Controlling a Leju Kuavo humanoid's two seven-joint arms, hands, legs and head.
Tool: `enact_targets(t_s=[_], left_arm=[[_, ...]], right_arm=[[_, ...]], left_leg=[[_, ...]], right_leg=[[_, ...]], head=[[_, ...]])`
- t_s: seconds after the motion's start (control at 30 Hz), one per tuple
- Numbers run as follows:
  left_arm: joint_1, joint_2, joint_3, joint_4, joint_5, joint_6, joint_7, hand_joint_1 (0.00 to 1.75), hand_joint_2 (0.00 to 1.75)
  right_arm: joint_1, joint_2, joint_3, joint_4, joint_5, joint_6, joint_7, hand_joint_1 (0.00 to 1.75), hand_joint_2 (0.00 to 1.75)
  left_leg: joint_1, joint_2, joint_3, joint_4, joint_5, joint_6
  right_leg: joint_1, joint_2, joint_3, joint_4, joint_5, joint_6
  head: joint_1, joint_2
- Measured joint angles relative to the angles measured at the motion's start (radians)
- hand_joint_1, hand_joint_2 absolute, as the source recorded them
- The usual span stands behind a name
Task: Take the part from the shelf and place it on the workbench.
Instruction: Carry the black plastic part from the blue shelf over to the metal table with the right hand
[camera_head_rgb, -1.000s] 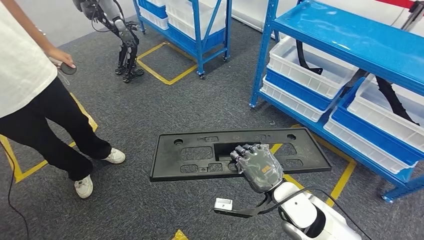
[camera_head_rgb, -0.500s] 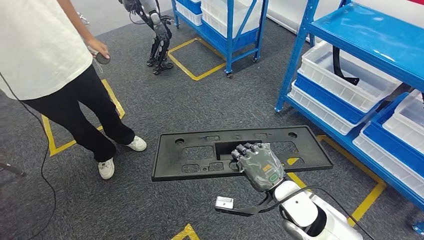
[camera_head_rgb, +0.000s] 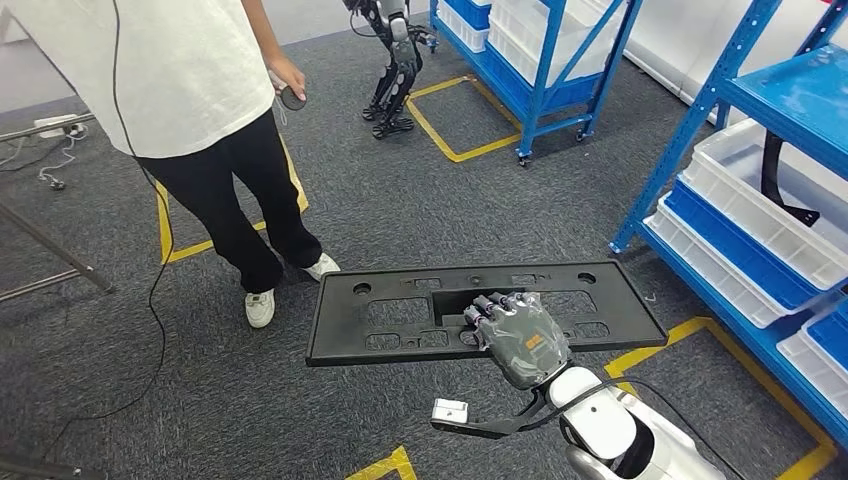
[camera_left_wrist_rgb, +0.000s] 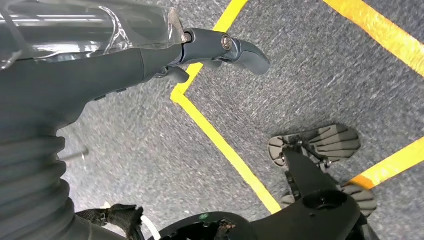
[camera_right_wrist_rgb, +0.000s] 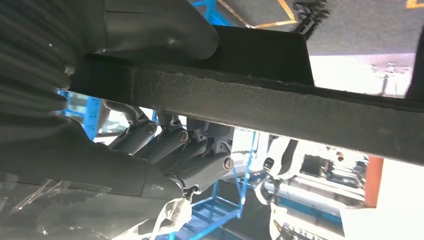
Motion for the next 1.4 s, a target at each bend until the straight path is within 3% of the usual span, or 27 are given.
enact_targets(t_s=[0.07, 0.13, 0.17, 0.23, 0.3, 0.37, 0.4, 0.47, 0.53, 0.6, 0.67, 0.73, 0.77, 0.83, 0.87, 0.9, 0.93, 0.97, 1.03, 1.07, 1.13, 1.17, 1.2, 1.27, 1.3, 1.33, 1.4], left_arm=[[-0.002, 0.000, 0.000, 0.000, 0.000, 0.001, 0.000, 0.00, 1.75], [0.000, 0.000, 0.000, 0.000, -0.001, 0.001, 0.001, 0.00, 1.75], [0.003, 0.000, 0.000, 0.000, -0.002, 0.001, 0.001, 0.00, 1.75], [0.007, -0.001, 0.000, 0.000, -0.003, 0.000, 0.001, 0.00, 1.75], [0.005, -0.001, 0.000, 0.000, -0.003, -0.001, 0.001, 0.00, 1.75], [0.003, -0.002, 0.000, -0.001, -0.003, -0.001, 0.001, 0.00, 1.75], [0.004, -0.002, 0.000, -0.001, -0.003, -0.001, 0.001, 0.00, 1.75], [0.003, -0.002, 0.000, -0.001, -0.003, -0.001, 0.001, 0.00, 1.75], [-0.001, -0.002, 0.002, -0.001, -0.003, -0.001, 0.000, 0.00, 1.75], [-0.007, -0.002, 0.006, -0.001, -0.003, -0.001, 0.000, 0.00, 1.75], [-0.007, -0.002, 0.010, -0.001, -0.003, -0.001, 0.000, 0.00, 1.75], [-0.003, -0.003, 0.015, -0.001, -0.003, -0.001, -0.001, 0.00, 1.75], [-0.003, -0.003, 0.016, -0.001, -0.003, -0.002, -0.002, 0.00, 1.75], [-0.006, -0.002, 0.018, -0.001, -0.003, -0.002, -0.002, 0.00, 1.75], [-0.007, -0.002, 0.019, -0.001, -0.003, -0.002, -0.002, 0.00, 1.75], [-0.006, -0.003, 0.019, -0.001, -0.003, -0.002, -0.002, 0.00, 1.75], [-0.005, -0.003, 0.019, -0.001, -0.003, -0.003, -0.002, 0.00, 1.75], [-0.003, -0.003, 0.020, -0.001, -0.003, -0.004, -0.002, 0.00, 1.75], [-0.003, -0.002, 0.020, -0.001, -0.003, -0.004, -0.002, 0.00, 1.75], [-0.004, -0.002, 0.020, -0.001, -0.003, -0.004, -0.002, 0.00, 1.75], [-0.005, -0.001, 0.021, 0.000, -0.003, -0.004, -0.001, 0.00, 1.75], [-0.003, -0.001, 0.021, 0.000, -0.003, -0.005, 0.000, 0.00, 1.75], [0.001, -0.001, 0.021, 0.000, -0.003, -0.005, 0.000, 0.00, 1.75], [0.005, -0.002, 0.021, -0.001, -0.004, -0.004, 0.000, 0.00, 1.75], [0.004, -0.003, 0.022, -0.001, -0.004, -0.003, 0.000, 0.00, 1.75], [0.002, -0.003, 0.022, -0.001, -0.004, -0.003, 0.000, 0.00, 1.75], [-0.001, -0.003, 0.022, -0.001, -0.005, -0.001, 0.000, 0.00, 1.75]], right_arm=[[0.001, -0.002, 0.000, -0.004, 0.000, 0.005, 0.002, 1.69, 1.75], [0.001, -0.003, 0.000, -0.008, 0.000, 0.009, 0.003, 1.69, 1.75], [0.000, -0.003, 0.000, -0.008, 0.000, 0.009, 0.004, 1.69, 1.75], [-0.004, -0.004, 0.000, -0.009, 0.000, 0.011, 0.004, 1.69, 1.75], [-0.006, -0.004, 0.000, -0.012, -0.005, 0.017, 0.003, 1.69, 1.75], [-0.007, -0.005, 0.000, -0.013, -0.011, 0.024, 0.000, 1.69, 1.75], [-0.007, -0.005, 0.001, -0.013, -0.013, 0.027, -0.002, 1.69, 1.75], [-0.009, -0.005, 0.001, -0.013, -0.017, 0.028, -0.004, 1.69, 1.75], [-0.015, -0.005, 0.001, -0.014, -0.018, 0.028, -0.005, 1.69, 1.75], [-0.020, -0.006, 0.001, -0.014, -0.019, 0.029, -0.005, 1.69, 1.75], [-0.021, -0.006, 0.001, -0.015, -0.019, 0.029, -0.004, 1.69, 1.75], [-0.022, -0.007, 0.001, -0.015, -0.019, 0.029, -0.005, 1.69, 1.75], [-0.022, -0.008, 0.001, -0.016, -0.020, 0.029, -0.005, 1.69, 1.75], [-0.020, -0.009, 0.002, -0.016, -0.021, 0.029, -0.005, 1.69, 1.75], [-0.019, -0.009, 0.003, -0.016, -0.021, 0.029, -0.005, 1.69, 1.75], [-0.017, -0.010, 0.005, -0.016, -0.021, 0.029, -0.005, 1.69, 1.75], [-0.016, -0.011, 0.006, -0.016, -0.021, 0.029, -0.005, 1.69, 1.75], [-0.016, -0.012, 0.006, -0.016, -0.021, 0.029, -0.005, 1.69, 1.75], [-0.017, -0.013, 0.007, -0.016, -0.021, 0.029, -0.005, 1.69, 1.75], [-0.017, -0.013, 0.007, -0.016, -0.021, 0.029, -0.005, 1.69, 1.75], [-0.018, -0.013, 0.008, -0.016, -0.021, 0.030, -0.005, 1.69, 1.75], [-0.018, -0.013, 0.009, -0.016, -0.021, 0.030, -0.005, 1.69, 1.75], [-0.020, -0.013, 0.009, -0.016, -0.018, 0.029, -0.006, 1.69, 1.75], [-0.025, -0.013, 0.009, -0.016, -0.001, 0.026, -0.006, 1.69, 1.75], [-0.027, -0.013, 0.009, -0.016, 0.013, 0.024, -0.007, 1.69, 1.75], [-0.028, -0.013, 0.009, -0.016, 0.029, 0.020, -0.007, 1.69, 1.75], [-0.029, -0.014, 0.012, -0.016, 0.060, 0.011, -0.010, 1.69, 1.75]], left_leg=[[0.000, -0.022, -0.005, 0.003, -0.002, -0.008], [0.002, -0.044, -0.012, 0.003, -0.001, -0.017], [0.003, -0.039, -0.016, 0.006, -0.004, -0.022], [0.001, 0.013, -0.046, 0.069, -0.040, -0.034], [0.002, 0.066, -0.118, 0.217, -0.107, -0.042], [0.005, 0.073, -0.182, 0.342, -0.145, -0.045], [0.005, 0.074, -0.188, 0.350, -0.138, -0.044], [0.003, 0.085, -0.137, 0.242, -0.077, -0.037], [-0.009, 0.132, -0.058, 0.087, -0.016, -0.025], [-0.021, 0.160, -0.023, 0.015, 0.001, -0.016], [-0.022, 0.138, -0.020, 0.003, 0.002, -0.008], [-0.018, 0.114, -0.012, -0.006, 0.006, 0.001], [-0.016, 0.104, -0.008, -0.009, 0.008, 0.006], [-0.015, 0.080, -0.006, -0.010, 0.007, 0.012], [-0.014, 0.066, -0.004, -0.010, 0.006, 0.013], [-0.013, 0.051, -0.003, -0.010, 0.006, 0.013], [-0.011, 0.036, -0.001, -0.009, 0.005, 0.012], [-0.007, 0.021, 0.002, -0.008, 0.003, 0.010], [-0.001, -0.006, 0.004, -0.001, -0.003, 0.001], [0.000, -0.017, 0.002, 0.003, -0.006, -0.005], [0.001, -0.037, -0.006, 0.006, -0.005, -0.016], [0.003, -0.048, -0.010, 0.004, -0.003, -0.021], [0.004, -0.041, -0.015, 0.008, -0.007, -0.025], [0.003, 0.009, -0.048, 0.078, -0.044, -0.035], [0.003, 0.043, -0.082, 0.148, -0.076, -0.039], [0.003, 0.062, -0.124, 0.234, -0.110, -0.041], [0.003, 0.072, -0.191, 0.359, -0.148, -0.040]], right_leg=[[-0.007, 0.035, 0.036, -0.094, 0.036, -0.001], [-0.006, 0.023, 0.041, -0.106, 0.034, -0.008], [-0.005, 0.011, 0.043, -0.107, 0.033, -0.013], [-0.004, -0.012, 0.048, -0.111, 0.033, -0.024], [0.000, -0.036, 0.050, -0.112, 0.030, -0.032], [0.002, -0.061, 0.052, -0.112, 0.027, -0.035], [0.003, -0.073, 0.053, -0.112, 0.025, -0.036], [0.004, -0.094, 0.059, -0.112, 0.020, -0.035], [0.007, -0.112, 0.064, -0.111, 0.013, -0.029], [0.011, -0.131, 0.066, -0.111, 0.009, -0.021], [0.012, -0.150, 0.068, -0.112, 0.003, -0.014], [0.008, -0.124, 0.058, -0.077, -0.026, -0.008], [0.006, -0.098, 0.035, -0.027, -0.056, -0.007], [0.006, -0.057, -0.042, 0.128, -0.120, -0.006], [0.006, -0.050, -0.079, 0.192, -0.137, -0.004], [0.006, -0.047, -0.100, 0.222, -0.136, -0.002], [0.004, -0.045, -0.099, 0.207, -0.113, 0.000], [0.002, -0.040, -0.078, 0.152, -0.073, 0.003], [-0.011, 0.002, -0.010, -0.004, 0.007, 0.013], [-0.017, 0.025, 0.015, -0.060, 0.029, 0.015], [-0.020, 0.042, 0.033, -0.101, 0.035, 0.012], [-0.018, 0.029, 0.033, -0.100, 0.034, 0.005], [-0.016, 0.016, 0.035, -0.101, 0.033, -0.001], [-0.013, -0.010, 0.040, -0.104, 0.032, -0.014], [-0.010, -0.022, 0.042, -0.104, 0.031, -0.018], [-0.007, -0.036, 0.043, -0.104, 0.029, -0.022], [-0.002, -0.063, 0.045, -0.105, 0.027, -0.026]], head=[[0.000, 0.000], [-0.001, 0.000], [-0.001, 0.000], [-0.001, 0.000], [-0.002, 0.000], [-0.002, 0.000], [-0.002, 0.000], [-0.002, 0.000], [-0.002, 0.000], [-0.002, 0.000], [-0.002, 0.000], [-0.002, 0.000], [-0.002, 0.000], [-0.002, 0.000], [-0.002, 0.000], [-0.002, 0.000], [-0.002, 0.000], [-0.002, 0.000], [-0.002, 0.000], [-0.002, 0.000], [-0.003, 0.000], [-0.003, 0.000], [-0.004, 0.000], [-0.004, 0.000], [-0.004, 0.000], [-0.004, 0.000], [-0.004, 0.000]])
